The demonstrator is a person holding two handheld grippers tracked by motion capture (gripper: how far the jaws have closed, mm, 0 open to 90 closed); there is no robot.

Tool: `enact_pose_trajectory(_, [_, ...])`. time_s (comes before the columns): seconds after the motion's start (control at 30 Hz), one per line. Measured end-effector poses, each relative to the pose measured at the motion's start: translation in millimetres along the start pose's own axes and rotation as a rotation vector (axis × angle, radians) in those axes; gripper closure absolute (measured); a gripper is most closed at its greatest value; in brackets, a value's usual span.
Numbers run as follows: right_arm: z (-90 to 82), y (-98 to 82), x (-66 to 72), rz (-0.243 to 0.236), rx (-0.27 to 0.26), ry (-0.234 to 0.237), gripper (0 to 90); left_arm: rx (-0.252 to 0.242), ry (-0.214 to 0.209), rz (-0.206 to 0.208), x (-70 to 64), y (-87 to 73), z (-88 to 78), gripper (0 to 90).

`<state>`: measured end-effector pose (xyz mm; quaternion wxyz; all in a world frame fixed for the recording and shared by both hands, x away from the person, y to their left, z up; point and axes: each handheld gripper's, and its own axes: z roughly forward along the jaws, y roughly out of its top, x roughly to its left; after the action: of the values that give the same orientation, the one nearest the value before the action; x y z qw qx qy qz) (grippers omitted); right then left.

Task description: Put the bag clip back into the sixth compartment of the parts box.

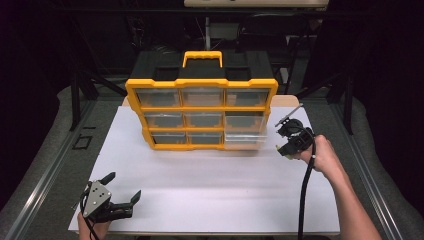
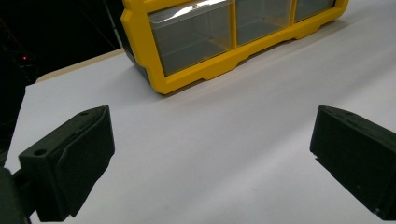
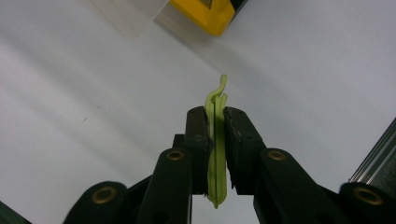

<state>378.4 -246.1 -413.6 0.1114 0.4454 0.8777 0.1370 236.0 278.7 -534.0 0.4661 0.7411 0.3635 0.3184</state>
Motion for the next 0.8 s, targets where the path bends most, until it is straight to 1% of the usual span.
enact_pose_trajectory(0.07, [-3.5, 2.7, -1.0, -0.01, 0.007, -0.004, 80.3, -0.001, 0.0, -0.001, 0.0, 0.0, -0.1, 0.0])
enact_pose_trajectory(0.13, [-6.1, 4.8, -1.4, -0.005, -0.008, -0.002, 80.3, -0.001, -0.005, -0.001, 0.1, 0.0, -0.1, 0.0])
enact_pose_trajectory(0.2, [-9.6, 7.3, -2.4, -0.012, -0.004, -0.006, 80.3, 0.0, -0.004, -0.001, 0.0, 0.0, 0.1, 0.0])
enact_pose_trajectory(0.23, [-9.8, 8.0, -1.9, -0.004, -0.021, -0.002, 80.3, 0.0, -0.005, -0.001, 0.2, 0.0, -0.1, 0.0])
enact_pose_trajectory(0.33, [-14.6, 11.5, -2.5, -0.018, -0.001, -0.009, 80.3, 0.0, -0.005, 0.0, 0.3, 0.0, -0.1, 0.0])
enact_pose_trajectory(0.4, [-16.8, 13.1, -2.5, -0.029, -0.004, -0.012, 80.3, 0.0, -0.004, 0.001, 0.3, 0.0, -0.1, 0.0])
enact_pose_trajectory(0.43, [-18.0, 14.0, -1.9, -0.026, -0.003, -0.01, 80.3, 0.0, -0.004, 0.0, 0.3, 0.0, -0.1, 0.0])
enact_pose_trajectory(0.47, [-18.2, 14.3, -1.8, -0.025, -0.021, -0.01, 80.3, 0.001, -0.003, 0.001, 0.2, 0.0, -0.1, 0.0])
enact_pose_trajectory(0.53, [-19.2, 15.1, -1.6, -0.023, -0.025, -0.012, 80.2, 0.0, -0.006, 0.0, 0.3, 0.0, -0.1, 0.0])
enact_pose_trajectory(0.57, [-22.8, 17.1, -1.6, -0.023, -0.008, -0.011, 80.3, -0.001, -0.003, -0.001, 0.0, 0.0, -0.1, 0.0])
enact_pose_trajectory(0.63, [-25.0, 18.8, -2.3, -0.033, -0.009, -0.014, 80.3, 0.001, -0.003, 0.001, 0.3, 0.0, -0.1, 0.1])
enact_pose_trajectory(0.67, [-25.8, 19.3, -2.2, -0.03, -0.017, -0.018, 80.3, 0.001, -0.003, 0.001, 0.3, 0.0, -0.1, 0.0])
enact_pose_trajectory(0.7, [-27.2, 20.0, -2.1, -0.03, -0.014, -0.016, 80.3, 0.001, -0.004, 0.001, 0.3, 0.0, -0.1, 0.0])
enact_pose_trajectory(0.73, [-27.5, 20.5, -1.9, -0.029, -0.026, -0.021, 80.3, 0.0, -0.004, 0.0, 0.3, 0.0, -0.2, 0.0])
enact_pose_trajectory(0.77, [-29.6, 21.5, -2.0, -0.033, -0.013, -0.026, 80.3, 0.0, -0.002, 0.0, 0.0, 0.0, 0.0, 0.0])
enact_pose_trajectory(0.8, [-29.7, 21.8, -1.8, -0.033, -0.03, -0.023, 80.3, 0.001, -0.003, 0.002, 0.2, 0.1, 0.0, 0.0])
